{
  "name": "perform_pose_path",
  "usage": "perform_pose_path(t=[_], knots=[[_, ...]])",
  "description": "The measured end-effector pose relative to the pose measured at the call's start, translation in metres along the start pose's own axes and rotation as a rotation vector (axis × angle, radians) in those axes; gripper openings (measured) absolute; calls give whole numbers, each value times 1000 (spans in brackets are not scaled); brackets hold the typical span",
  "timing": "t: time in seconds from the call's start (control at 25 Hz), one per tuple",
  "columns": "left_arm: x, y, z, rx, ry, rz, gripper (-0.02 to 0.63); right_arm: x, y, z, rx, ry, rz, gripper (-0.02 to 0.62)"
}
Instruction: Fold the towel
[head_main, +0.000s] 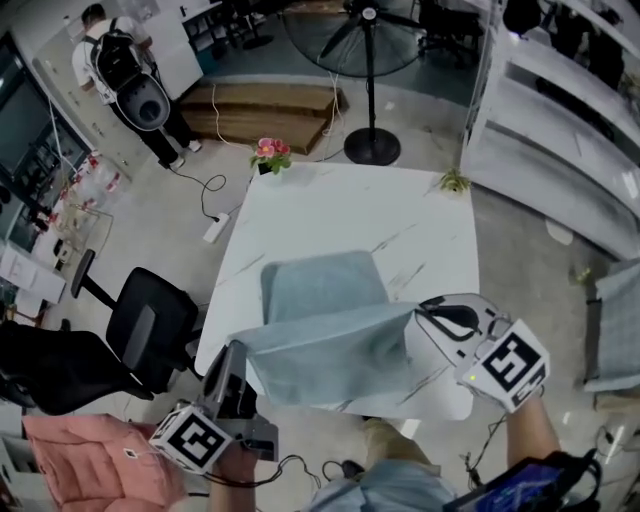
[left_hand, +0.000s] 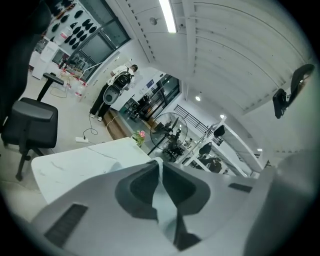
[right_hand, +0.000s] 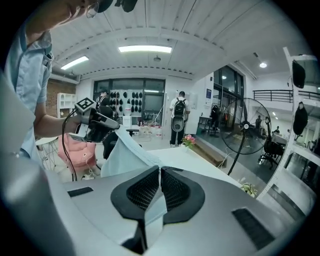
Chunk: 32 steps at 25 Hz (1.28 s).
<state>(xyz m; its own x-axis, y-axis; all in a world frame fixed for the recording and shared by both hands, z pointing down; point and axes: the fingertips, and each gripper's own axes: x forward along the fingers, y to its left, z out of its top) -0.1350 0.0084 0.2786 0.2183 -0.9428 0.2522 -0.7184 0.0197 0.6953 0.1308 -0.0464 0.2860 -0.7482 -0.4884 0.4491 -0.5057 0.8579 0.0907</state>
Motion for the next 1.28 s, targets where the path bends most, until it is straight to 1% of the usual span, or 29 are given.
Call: perform_pose_path(t=[0.28,0.52,0.64,0.84,0.96,1.16,1.24,1.28], knots=[[54,25,7,-13,25,76,28,46,-41,-8,47,19,6,29],[92,44,14,-36,59,82,28,77,-62,-16,85,51,2,29],[114,61,13,-68,85,85,28,98,-71,-25,108,80,-6,29],[151,98,-1,-88,167,107,29,134,-87,-54,179,139,-20,29],[173,122,-10,-91,213,131,29,155,-92,-70,216,193,-5,31],[204,160,-29,-104,275,179,29,188,-102,-101,274,240,2,32],[215,170,-33,-118,292,180,32,199,-107,-110,290,258,1,32],[220,172,-34,-129,293,169,40,204,-109,-114,298,264,-1,32]])
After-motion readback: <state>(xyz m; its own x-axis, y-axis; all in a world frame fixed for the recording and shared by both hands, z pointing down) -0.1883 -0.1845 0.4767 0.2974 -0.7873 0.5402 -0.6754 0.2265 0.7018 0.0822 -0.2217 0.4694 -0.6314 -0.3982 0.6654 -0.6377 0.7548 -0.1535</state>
